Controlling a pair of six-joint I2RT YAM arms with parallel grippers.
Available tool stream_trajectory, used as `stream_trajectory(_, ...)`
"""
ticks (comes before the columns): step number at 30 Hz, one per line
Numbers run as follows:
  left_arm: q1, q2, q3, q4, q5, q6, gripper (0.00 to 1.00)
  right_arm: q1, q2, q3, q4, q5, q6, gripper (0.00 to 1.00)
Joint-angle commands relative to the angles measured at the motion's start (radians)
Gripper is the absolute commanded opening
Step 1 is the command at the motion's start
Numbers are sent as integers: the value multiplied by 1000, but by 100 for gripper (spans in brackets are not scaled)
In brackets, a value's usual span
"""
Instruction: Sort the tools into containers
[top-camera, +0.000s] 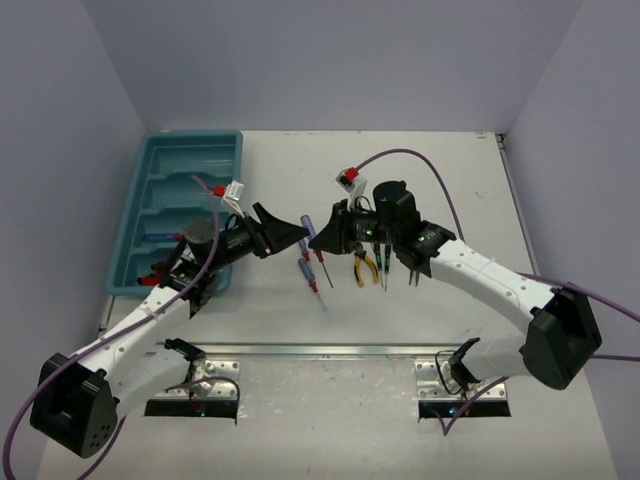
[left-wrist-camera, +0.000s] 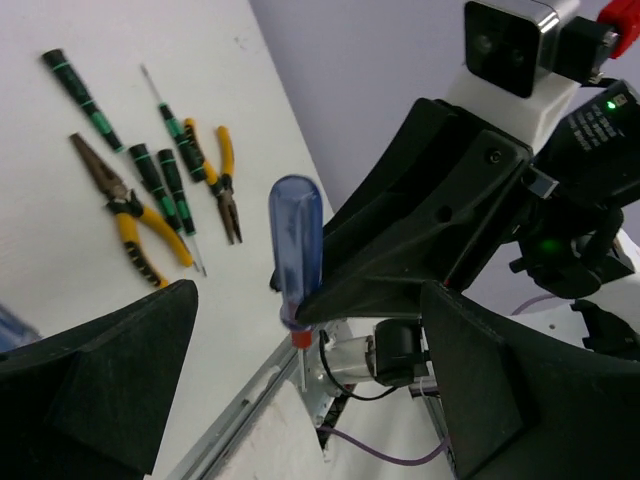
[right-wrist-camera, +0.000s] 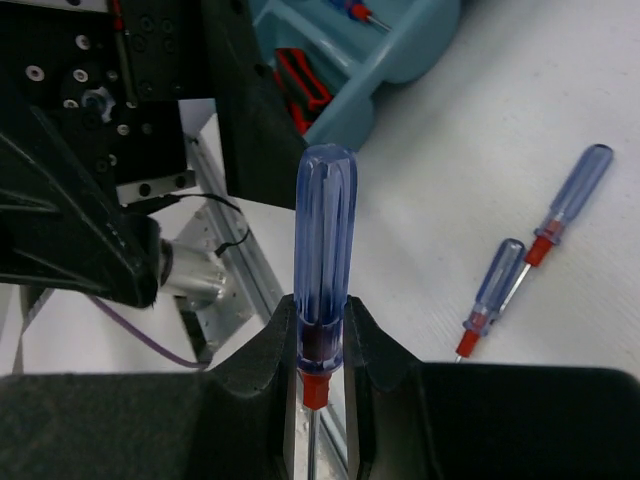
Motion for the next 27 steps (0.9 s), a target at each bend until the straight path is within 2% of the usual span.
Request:
stream_trajectory(1, -69, 68, 31, 205, -11, -17, 83, 3, -38, -8, 132, -144, 46, 0)
stream_trajectory(4, -88, 98, 44, 226, -13, -22, 64, 3, -26, 13, 126, -161, 51, 0)
stream_trajectory(9, -100, 118, 56, 216, -39, -25, 19, -2, -8, 11, 137, -152, 72, 0)
stream_trajectory(13, -101, 109, 62, 189, -61, -11, 15, -13, 3, 3, 144, -170, 87, 0)
stream_trajectory(17, -101, 94, 76, 174, -75, 0, 29, -20, 2, -3, 164, -186, 101, 0)
stream_trajectory(18, -101, 93, 78, 175, -75, 2, 28, -20, 2, -3, 170, -196, 103, 0)
stream_trajectory(20, -101, 95, 87, 178, -75, 7, 12, -21, 1, 0, 179, -213, 107, 0)
stream_trajectory(22, -101, 103, 93, 179, -74, 12, 2, -21, 2, 0, 194, -241, 116, 0)
stream_trajectory(27, -101, 114, 92, 189, -89, 4, 0, -20, -10, -23, 243, -290, 119, 0)
